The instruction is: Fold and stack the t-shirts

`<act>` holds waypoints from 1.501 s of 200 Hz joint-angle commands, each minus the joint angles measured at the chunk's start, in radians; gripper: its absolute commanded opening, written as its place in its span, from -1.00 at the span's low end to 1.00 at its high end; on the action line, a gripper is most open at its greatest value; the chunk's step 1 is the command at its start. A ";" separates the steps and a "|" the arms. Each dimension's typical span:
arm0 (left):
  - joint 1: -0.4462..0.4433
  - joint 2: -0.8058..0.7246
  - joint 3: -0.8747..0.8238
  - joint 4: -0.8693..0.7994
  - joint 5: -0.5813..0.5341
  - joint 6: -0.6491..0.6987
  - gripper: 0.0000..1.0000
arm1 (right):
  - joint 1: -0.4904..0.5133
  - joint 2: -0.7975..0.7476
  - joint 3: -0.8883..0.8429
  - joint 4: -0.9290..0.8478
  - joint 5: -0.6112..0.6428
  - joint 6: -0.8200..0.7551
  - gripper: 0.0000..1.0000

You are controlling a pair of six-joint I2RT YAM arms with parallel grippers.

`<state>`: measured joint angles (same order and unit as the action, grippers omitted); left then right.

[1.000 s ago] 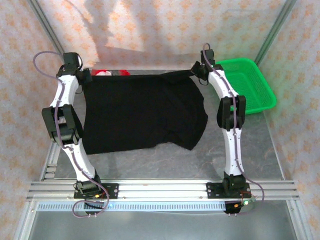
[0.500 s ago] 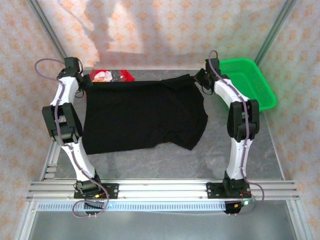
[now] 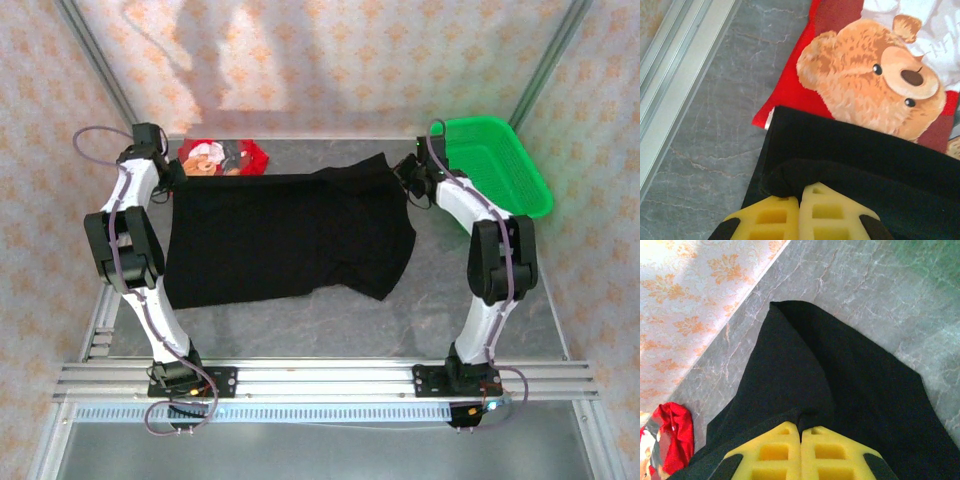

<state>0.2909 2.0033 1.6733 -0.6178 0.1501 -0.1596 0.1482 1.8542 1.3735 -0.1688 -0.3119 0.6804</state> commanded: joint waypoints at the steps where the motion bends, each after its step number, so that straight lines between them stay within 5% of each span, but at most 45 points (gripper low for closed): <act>1: 0.025 -0.057 -0.035 -0.006 -0.054 -0.003 -1.00 | -0.001 -0.077 -0.057 0.027 0.020 0.037 -1.00; 111: 0.031 -0.004 -0.063 -0.018 -0.104 0.027 -1.00 | 0.020 -0.206 -0.254 0.024 -0.010 0.143 -1.00; 300: 0.031 0.113 -0.060 -0.148 -0.159 -0.002 -1.00 | 0.036 -0.181 -0.323 0.004 0.015 0.177 -1.00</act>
<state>0.3038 2.0880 1.5997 -0.7124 0.0620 -0.1425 0.1844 1.6798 1.0637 -0.1566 -0.3470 0.8459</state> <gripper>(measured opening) 0.048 0.042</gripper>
